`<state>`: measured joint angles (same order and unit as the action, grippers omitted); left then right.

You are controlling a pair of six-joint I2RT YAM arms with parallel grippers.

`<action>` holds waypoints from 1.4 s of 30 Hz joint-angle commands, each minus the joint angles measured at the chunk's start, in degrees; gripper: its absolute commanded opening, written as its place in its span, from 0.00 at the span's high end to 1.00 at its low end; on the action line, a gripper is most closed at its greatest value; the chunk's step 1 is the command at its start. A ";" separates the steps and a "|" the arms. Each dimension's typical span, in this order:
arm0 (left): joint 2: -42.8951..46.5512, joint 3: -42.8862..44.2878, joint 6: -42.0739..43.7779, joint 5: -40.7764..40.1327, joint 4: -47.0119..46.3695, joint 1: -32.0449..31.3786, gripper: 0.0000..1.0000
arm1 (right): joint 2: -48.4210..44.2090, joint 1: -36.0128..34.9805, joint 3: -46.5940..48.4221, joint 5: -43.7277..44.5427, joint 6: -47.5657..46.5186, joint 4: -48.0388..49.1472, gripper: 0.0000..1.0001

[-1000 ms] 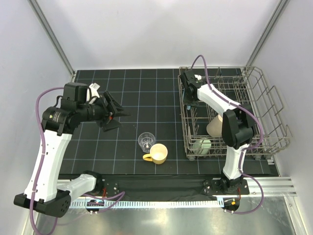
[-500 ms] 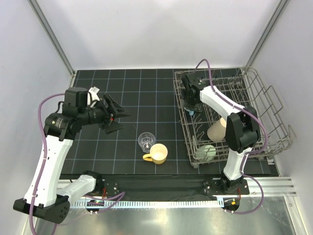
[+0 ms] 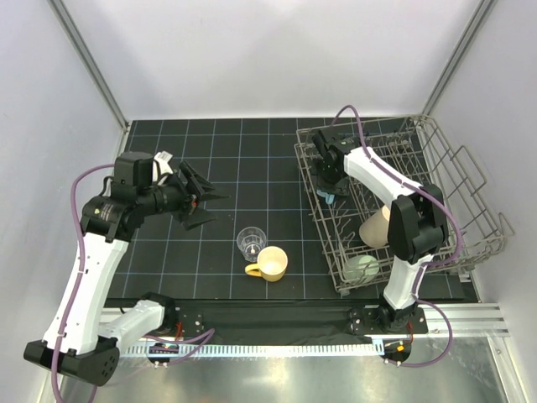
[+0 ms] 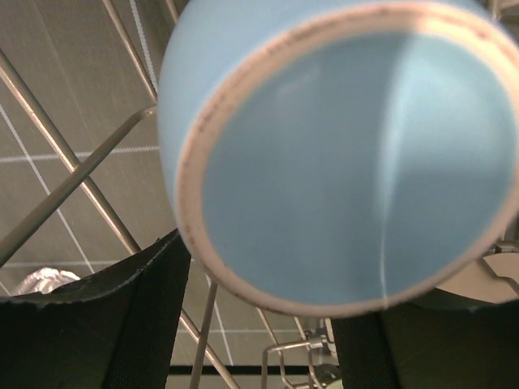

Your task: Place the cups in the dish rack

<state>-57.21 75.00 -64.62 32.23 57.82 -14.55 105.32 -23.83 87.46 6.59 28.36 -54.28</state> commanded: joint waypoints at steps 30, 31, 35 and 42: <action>-2.55 0.40 0.19 2.40 -5.44 0.13 0.31 | 4.56 6.87 21.61 -24.17 3.81 -5.67 0.25; -2.73 0.76 0.46 2.31 -5.27 0.13 0.31 | 3.85 6.87 21.18 -23.82 3.63 -5.05 0.25; -3.78 1.55 1.34 2.49 -4.83 0.04 0.31 | 1.30 6.78 21.52 -21.01 1.71 -2.94 0.25; -6.59 4.01 3.88 2.66 -3.42 0.22 0.32 | -0.11 6.17 22.84 -18.99 -2.25 -5.48 0.25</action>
<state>-62.92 76.05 -63.31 33.17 54.65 -14.55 108.44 -17.15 108.22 -14.83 28.67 -59.83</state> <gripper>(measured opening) 0.687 0.750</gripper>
